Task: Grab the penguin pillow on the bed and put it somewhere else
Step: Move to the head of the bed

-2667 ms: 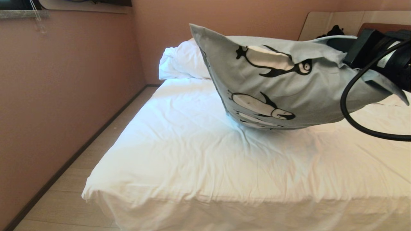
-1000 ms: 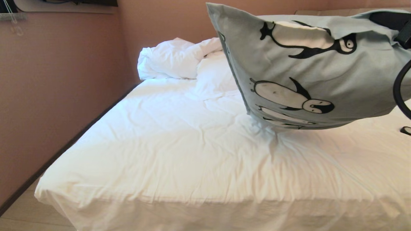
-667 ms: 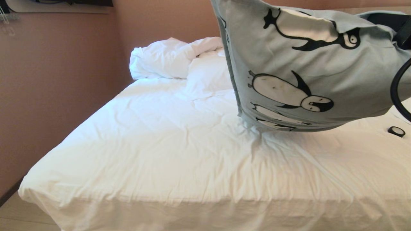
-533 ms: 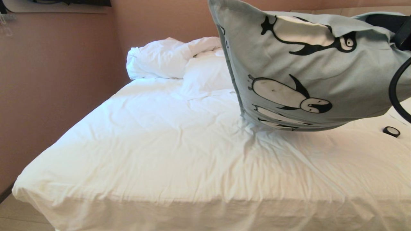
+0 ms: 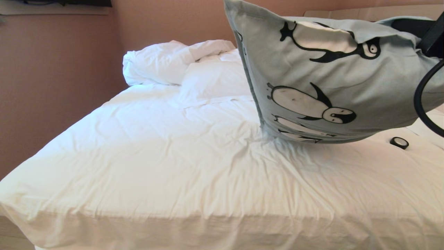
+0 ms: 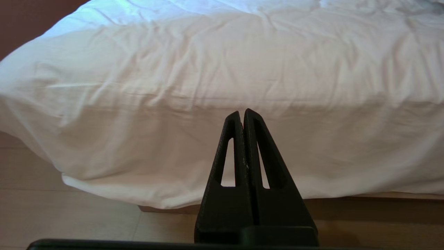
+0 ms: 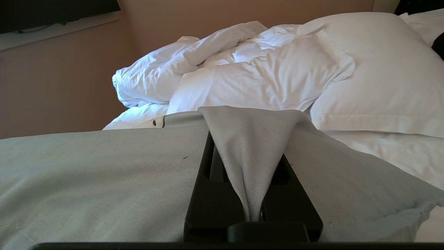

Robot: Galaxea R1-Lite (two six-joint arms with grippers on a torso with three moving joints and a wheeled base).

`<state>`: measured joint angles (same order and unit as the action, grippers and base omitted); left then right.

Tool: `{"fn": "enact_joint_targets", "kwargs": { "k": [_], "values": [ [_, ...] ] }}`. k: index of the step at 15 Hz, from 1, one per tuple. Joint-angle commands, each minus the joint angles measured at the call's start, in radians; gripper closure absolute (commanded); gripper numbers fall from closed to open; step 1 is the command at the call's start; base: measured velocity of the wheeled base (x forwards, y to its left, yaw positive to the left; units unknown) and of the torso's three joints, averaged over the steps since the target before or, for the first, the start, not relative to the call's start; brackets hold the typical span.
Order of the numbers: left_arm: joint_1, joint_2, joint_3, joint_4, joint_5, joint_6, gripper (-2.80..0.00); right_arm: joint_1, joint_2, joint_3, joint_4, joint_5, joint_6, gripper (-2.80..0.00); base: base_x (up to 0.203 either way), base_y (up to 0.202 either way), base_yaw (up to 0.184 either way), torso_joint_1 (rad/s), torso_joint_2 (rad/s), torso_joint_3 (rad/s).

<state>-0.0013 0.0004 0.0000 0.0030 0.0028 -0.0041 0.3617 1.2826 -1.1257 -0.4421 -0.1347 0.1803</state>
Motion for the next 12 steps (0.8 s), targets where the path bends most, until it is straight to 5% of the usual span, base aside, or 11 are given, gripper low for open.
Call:
{"fn": "enact_joint_targets", "kwargs": {
  "k": [1, 12],
  "values": [
    [0.000, 0.000, 0.002, 0.000, 0.000, -0.001, 0.00, 0.000, 0.006, 0.000, -0.003, 0.000, 0.001, 0.00, 0.000, -0.189, -0.001, 0.002, 0.00, 0.003],
    [0.000, 0.000, 0.002, 0.000, 0.000, -0.001, 0.00, 0.000, 0.017, 0.000, -0.003, 0.000, 0.000, 0.00, 0.000, -0.193, 0.000, 0.003, 0.00, 0.002]
  ]
}}
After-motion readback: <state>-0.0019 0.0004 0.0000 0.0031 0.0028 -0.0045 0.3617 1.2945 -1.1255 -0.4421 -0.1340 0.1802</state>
